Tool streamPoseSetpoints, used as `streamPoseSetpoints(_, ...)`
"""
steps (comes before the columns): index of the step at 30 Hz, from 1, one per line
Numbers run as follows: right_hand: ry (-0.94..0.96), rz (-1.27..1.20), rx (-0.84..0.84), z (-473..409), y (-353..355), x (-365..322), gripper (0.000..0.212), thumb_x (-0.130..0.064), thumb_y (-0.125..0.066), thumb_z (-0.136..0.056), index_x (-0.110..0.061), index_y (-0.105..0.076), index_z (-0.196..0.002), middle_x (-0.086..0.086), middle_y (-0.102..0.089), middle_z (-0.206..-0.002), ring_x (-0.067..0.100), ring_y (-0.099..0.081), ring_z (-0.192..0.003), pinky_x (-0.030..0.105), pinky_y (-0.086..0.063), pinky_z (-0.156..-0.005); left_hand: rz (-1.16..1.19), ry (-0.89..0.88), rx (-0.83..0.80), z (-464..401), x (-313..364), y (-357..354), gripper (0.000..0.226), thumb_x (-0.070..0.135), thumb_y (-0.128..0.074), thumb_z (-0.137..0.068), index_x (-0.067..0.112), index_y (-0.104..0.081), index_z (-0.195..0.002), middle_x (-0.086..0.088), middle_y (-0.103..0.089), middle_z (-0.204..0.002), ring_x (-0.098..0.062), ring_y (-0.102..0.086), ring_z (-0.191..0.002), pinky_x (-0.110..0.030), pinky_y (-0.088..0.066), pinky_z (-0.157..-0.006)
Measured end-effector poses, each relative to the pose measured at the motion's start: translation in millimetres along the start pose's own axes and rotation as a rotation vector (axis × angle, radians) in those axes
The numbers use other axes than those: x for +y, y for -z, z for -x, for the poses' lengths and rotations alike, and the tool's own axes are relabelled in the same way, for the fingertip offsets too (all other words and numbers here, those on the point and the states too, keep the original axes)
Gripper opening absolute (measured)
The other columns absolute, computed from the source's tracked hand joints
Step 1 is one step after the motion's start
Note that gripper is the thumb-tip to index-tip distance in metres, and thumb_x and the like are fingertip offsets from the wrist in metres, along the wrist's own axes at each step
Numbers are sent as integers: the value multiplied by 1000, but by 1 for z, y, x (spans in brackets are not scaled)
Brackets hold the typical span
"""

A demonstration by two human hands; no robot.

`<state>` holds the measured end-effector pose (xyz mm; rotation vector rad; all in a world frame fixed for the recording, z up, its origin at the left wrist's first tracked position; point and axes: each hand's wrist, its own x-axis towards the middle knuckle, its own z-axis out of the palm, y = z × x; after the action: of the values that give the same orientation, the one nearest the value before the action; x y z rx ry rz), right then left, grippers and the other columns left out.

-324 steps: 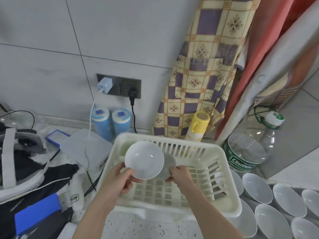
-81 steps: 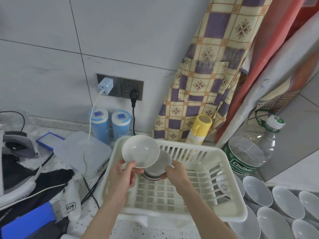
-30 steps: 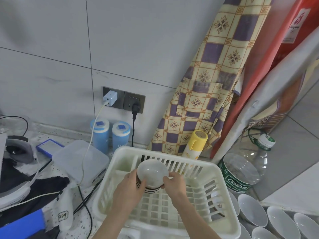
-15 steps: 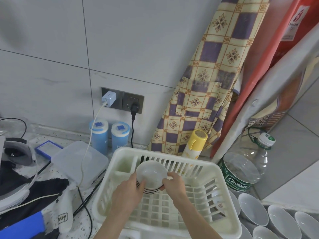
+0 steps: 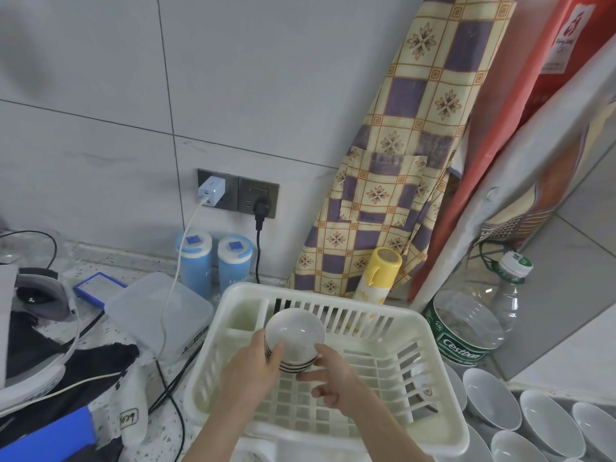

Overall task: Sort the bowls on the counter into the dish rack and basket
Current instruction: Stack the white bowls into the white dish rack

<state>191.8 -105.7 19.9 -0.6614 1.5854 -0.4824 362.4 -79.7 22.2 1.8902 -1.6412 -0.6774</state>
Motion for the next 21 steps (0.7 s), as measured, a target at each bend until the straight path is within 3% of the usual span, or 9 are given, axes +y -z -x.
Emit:
streamPoseSetpoints(5, 11, -127, -59, -1, -4, -1, 32, -40, -53, -96, -9, -48, -105, 18, -76, -82, 12, -45, -38, 17, -21, -31, 31, 7, -16, -2, -1, -1, 37, 36, -43, -100, 19, -43, -133, 4, -58, -70, -22, -63, -72, -34, -47, -61)
streamPoseSetpoints(8, 23, -108, -45, -1, -7, 0, 23, -34, -53, -97, -12, -48, -101, 17, -76, -81, 12, -46, -38, 17, -20, -32, 55, 23, -17, -2, 0, 0, 41, 36, -45, -99, 21, -40, -137, 1, -65, -78, -21, -65, -74, -33, -48, -62)
streamPoseSetpoints(18, 53, -138, -70, 21, -9, 0, 30, -35, -49, -99, -14, -44, -119, 16, -71, -94, 12, -45, -41, 16, -18, -32, 14, 50, -18, 0, 1, 3, 40, 37, -45, -99, 22, -45, -135, 4, -66, -80, -16, -63, -73, -30, -45, -58)
streamPoseSetpoints(21, 81, -110, -59, 36, 0, -3, 28, -28, -49, -99, -13, -45, -121, 13, -71, -95, 12, -45, -43, 16, -18, -32, 55, 81, 1, -2, -1, 4, 35, 37, -45, -99, 22, -51, -130, 4, -67, -85, -17, -65, -78, -36, -55, -71)
